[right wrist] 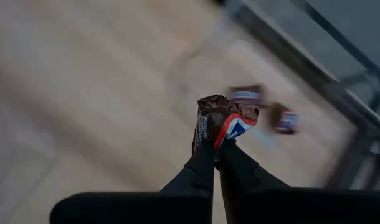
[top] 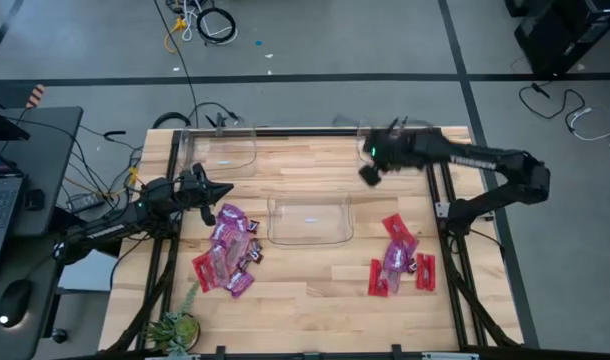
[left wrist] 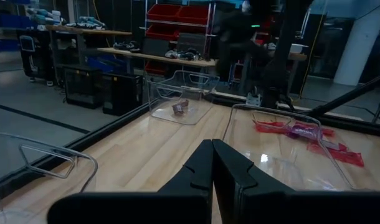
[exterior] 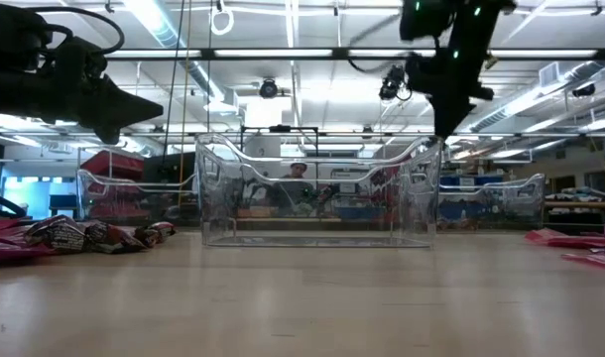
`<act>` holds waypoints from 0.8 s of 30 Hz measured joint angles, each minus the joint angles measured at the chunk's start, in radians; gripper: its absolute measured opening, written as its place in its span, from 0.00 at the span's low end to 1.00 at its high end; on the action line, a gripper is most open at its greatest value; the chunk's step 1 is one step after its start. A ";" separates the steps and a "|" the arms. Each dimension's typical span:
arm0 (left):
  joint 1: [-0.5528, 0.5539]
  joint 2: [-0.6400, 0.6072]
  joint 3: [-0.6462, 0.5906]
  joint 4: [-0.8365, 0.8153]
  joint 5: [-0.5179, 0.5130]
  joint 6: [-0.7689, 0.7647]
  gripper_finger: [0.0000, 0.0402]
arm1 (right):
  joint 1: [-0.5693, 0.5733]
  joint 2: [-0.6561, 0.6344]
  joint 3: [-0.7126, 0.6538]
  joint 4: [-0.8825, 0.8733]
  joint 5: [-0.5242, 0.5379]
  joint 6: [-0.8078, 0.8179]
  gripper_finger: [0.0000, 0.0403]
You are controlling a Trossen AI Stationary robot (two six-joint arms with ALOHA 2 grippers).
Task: Sort candy
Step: Put the brown chocolate bar into the top right transparent bin
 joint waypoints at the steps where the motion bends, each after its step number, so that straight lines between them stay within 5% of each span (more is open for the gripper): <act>1: 0.000 0.000 0.000 0.000 0.000 0.000 0.02 | -0.066 0.011 0.000 0.005 -0.020 -0.019 0.02; 9: 0.000 0.000 0.000 0.000 0.000 0.000 0.02 | -0.380 0.181 -0.001 0.058 -0.241 -0.189 0.04; 16: 0.000 0.000 0.000 0.000 0.001 -0.022 0.02 | -0.426 0.298 -0.001 0.070 -0.238 -0.265 0.15; 24: 0.000 0.000 0.000 -0.002 0.005 -0.031 0.02 | -0.406 0.257 0.002 0.012 -0.230 -0.289 0.41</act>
